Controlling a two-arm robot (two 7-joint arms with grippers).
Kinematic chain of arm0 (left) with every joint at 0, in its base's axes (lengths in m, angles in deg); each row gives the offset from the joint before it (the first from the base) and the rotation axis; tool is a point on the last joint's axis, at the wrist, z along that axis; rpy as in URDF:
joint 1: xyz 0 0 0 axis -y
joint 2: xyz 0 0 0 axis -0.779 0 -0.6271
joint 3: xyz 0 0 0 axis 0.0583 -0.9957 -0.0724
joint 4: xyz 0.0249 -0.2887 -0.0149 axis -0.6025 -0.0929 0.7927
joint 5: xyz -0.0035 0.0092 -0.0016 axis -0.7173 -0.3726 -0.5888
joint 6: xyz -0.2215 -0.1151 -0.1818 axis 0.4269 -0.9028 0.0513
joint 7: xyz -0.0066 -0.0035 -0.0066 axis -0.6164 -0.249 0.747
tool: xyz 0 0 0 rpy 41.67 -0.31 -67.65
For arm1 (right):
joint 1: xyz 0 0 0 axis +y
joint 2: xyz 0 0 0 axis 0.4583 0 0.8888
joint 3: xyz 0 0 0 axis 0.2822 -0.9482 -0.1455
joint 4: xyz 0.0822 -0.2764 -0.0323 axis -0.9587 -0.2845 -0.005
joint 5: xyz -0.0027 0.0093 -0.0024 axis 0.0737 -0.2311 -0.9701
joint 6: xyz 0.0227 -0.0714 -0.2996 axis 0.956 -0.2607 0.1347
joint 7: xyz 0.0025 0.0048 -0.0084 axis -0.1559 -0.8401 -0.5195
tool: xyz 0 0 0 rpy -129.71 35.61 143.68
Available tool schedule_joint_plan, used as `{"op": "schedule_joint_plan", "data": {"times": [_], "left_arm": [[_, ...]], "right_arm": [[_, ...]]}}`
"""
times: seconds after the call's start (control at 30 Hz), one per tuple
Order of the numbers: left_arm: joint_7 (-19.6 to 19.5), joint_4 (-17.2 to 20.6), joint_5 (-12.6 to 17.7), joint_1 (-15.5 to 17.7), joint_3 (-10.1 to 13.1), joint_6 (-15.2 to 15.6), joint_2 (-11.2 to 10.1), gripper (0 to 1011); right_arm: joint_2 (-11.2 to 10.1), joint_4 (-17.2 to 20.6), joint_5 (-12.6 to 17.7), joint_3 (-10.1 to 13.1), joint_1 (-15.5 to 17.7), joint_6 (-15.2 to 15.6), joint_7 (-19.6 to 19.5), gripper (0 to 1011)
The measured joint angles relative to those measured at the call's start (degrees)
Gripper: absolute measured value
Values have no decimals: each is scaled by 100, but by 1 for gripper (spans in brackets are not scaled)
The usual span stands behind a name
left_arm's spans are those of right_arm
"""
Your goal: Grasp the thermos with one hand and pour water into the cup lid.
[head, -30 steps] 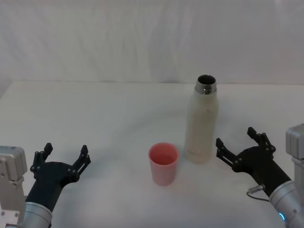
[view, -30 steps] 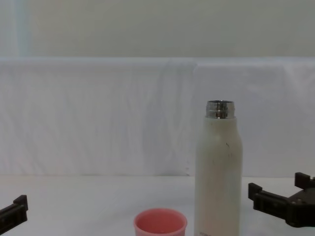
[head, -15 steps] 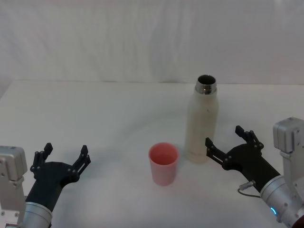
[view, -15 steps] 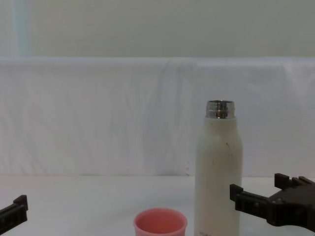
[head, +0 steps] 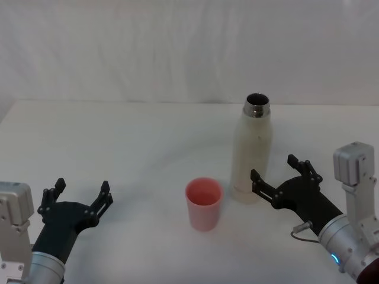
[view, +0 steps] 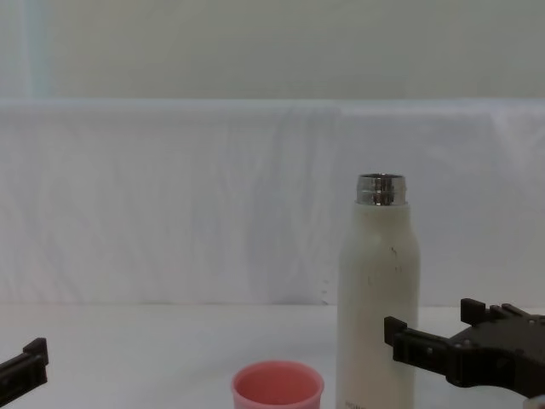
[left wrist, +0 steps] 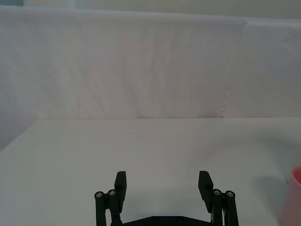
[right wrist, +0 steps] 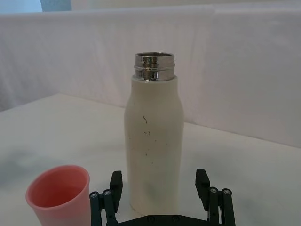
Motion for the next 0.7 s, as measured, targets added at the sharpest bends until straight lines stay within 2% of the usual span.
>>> {"op": "schedule_joint_plan", "data": {"times": [0.7], "left_arm": [[0,0,0,0,0,0,0,1001]], "right_arm": [[95,-285,52,-89,-268,26,-50,1001]]}}
